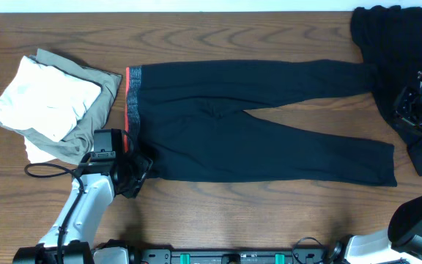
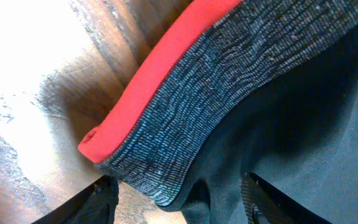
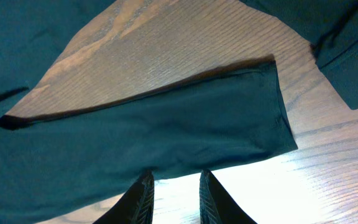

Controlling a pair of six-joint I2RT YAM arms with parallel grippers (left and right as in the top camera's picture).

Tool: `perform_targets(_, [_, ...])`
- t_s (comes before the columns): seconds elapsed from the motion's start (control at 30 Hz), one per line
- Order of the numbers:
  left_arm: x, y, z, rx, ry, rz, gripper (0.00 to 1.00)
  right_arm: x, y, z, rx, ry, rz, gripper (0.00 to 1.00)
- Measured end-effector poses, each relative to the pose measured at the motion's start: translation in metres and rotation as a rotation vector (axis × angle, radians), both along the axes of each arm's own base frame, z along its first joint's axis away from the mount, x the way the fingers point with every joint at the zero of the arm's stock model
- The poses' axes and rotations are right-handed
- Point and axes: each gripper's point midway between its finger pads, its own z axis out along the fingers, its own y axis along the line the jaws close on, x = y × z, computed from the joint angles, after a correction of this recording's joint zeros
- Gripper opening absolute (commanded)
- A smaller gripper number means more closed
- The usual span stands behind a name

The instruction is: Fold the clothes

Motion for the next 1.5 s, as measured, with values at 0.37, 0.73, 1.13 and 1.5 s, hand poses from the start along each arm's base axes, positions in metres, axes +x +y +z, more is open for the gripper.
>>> perform_targets(0.37, [-0.002,0.013,-0.003,0.061,0.023,0.075,0.65,0.000,0.000,0.000,0.000,0.000,0.004,0.24])
perform_targets(0.73, [0.000,0.024,-0.004,0.110,0.023,0.124,0.06,0.000,0.000,0.000,0.000,0.001,0.005,0.24])
perform_targets(1.13, [-0.021,0.024,0.002,0.130,0.066,0.070,0.06,-0.002,0.000,-0.001,-0.001,0.011,0.001,0.23])
perform_targets(1.5, [-0.008,0.045,0.071,0.282,-0.205,0.048,0.06,-0.027,-0.015,-0.034,0.044,0.092,-0.126,0.22])
